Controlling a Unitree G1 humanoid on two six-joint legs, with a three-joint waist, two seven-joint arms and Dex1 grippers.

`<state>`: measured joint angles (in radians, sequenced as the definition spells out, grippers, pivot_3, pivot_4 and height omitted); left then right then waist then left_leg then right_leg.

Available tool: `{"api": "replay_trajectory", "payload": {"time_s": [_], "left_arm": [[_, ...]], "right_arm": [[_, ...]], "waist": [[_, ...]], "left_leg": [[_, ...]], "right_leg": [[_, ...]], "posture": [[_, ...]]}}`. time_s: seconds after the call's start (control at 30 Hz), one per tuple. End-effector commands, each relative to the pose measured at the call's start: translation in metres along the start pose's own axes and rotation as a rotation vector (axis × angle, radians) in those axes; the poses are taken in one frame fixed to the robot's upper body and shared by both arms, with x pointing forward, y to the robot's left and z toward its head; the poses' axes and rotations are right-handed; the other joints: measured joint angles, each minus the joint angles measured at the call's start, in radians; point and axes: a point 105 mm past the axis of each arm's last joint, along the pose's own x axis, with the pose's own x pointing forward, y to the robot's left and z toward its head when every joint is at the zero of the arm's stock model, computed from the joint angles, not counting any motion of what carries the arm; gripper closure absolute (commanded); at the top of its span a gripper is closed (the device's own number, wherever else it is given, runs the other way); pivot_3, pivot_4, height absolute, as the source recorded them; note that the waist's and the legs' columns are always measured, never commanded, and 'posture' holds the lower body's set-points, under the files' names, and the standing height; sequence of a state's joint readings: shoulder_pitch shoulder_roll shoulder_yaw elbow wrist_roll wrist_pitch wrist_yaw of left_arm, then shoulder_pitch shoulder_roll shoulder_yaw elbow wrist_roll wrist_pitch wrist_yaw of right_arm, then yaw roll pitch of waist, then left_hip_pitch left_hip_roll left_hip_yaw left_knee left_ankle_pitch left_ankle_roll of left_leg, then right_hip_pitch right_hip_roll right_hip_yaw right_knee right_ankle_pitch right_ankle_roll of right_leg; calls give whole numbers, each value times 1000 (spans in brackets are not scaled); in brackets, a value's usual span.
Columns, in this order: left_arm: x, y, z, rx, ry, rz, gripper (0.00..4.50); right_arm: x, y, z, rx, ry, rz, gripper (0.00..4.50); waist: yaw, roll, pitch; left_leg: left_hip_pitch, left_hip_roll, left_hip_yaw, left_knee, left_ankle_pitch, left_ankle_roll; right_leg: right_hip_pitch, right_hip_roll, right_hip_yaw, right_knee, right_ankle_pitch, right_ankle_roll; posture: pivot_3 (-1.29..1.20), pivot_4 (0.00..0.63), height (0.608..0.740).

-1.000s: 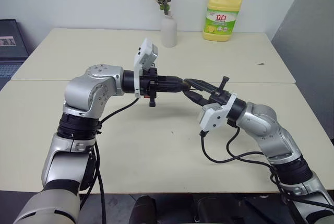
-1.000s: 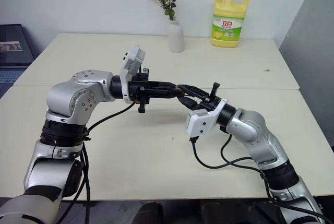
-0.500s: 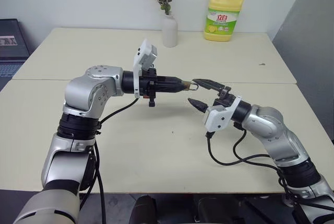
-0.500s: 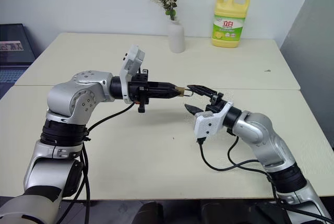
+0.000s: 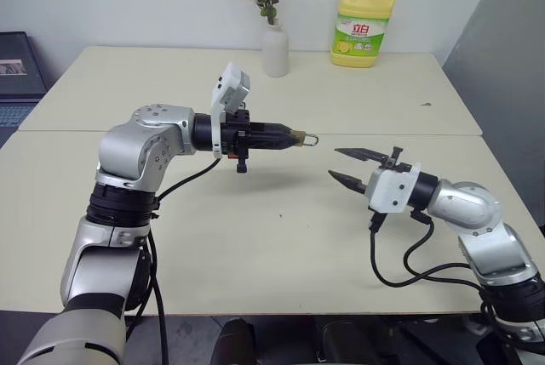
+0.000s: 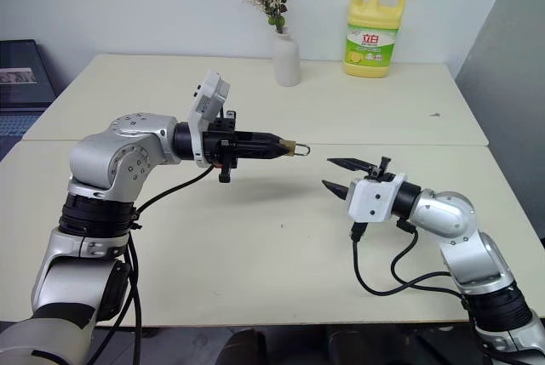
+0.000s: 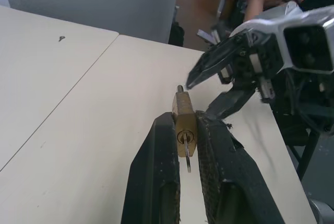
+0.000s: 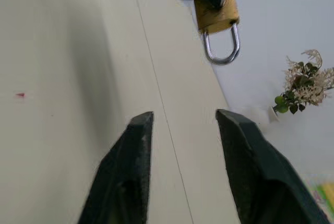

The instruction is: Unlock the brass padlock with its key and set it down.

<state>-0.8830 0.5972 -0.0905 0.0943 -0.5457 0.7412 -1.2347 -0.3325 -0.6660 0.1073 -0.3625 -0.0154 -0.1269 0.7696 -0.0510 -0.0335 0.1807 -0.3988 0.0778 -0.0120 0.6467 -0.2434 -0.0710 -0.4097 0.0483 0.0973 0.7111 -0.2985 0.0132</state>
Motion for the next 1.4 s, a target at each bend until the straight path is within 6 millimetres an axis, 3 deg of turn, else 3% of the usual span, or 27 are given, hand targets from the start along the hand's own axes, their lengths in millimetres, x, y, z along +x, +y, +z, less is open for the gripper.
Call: {"api": "replay_trajectory", "payload": {"time_s": [0.03,0.1,0.57,1.4], "left_arm": [[-5,-1,11,54,-18,2,4340],[-4,-1,12,58,-19,-2,4340],[-3,-12,13,65,-13,-43,4340],[-3,-19,11,68,-1,-73,4340]], "right_arm": [[-3,-12,26,-18,-96,-14,3960],[2,-15,35,-7,-131,-18,4484],[24,-27,38,5,-167,-10,4500],[31,-30,12,-58,-120,91,4500]], "waist": [[0,0,0],[0,0,0],[0,0,0],[0,0,0]], "left_leg": [[0,0,0,0,0,0],[0,0,0,0,0,0],[0,0,-1,0,0,0],[0,0,-1,0,0,0]], "right_leg": [[0,0,0,0,-1,1],[0,0,0,0,-1,1],[0,0,-1,0,-1,1],[0,0,-1,0,-1,0]], "posture": [[0,150,740],[0,150,740],[0,150,740],[0,150,740]]}}
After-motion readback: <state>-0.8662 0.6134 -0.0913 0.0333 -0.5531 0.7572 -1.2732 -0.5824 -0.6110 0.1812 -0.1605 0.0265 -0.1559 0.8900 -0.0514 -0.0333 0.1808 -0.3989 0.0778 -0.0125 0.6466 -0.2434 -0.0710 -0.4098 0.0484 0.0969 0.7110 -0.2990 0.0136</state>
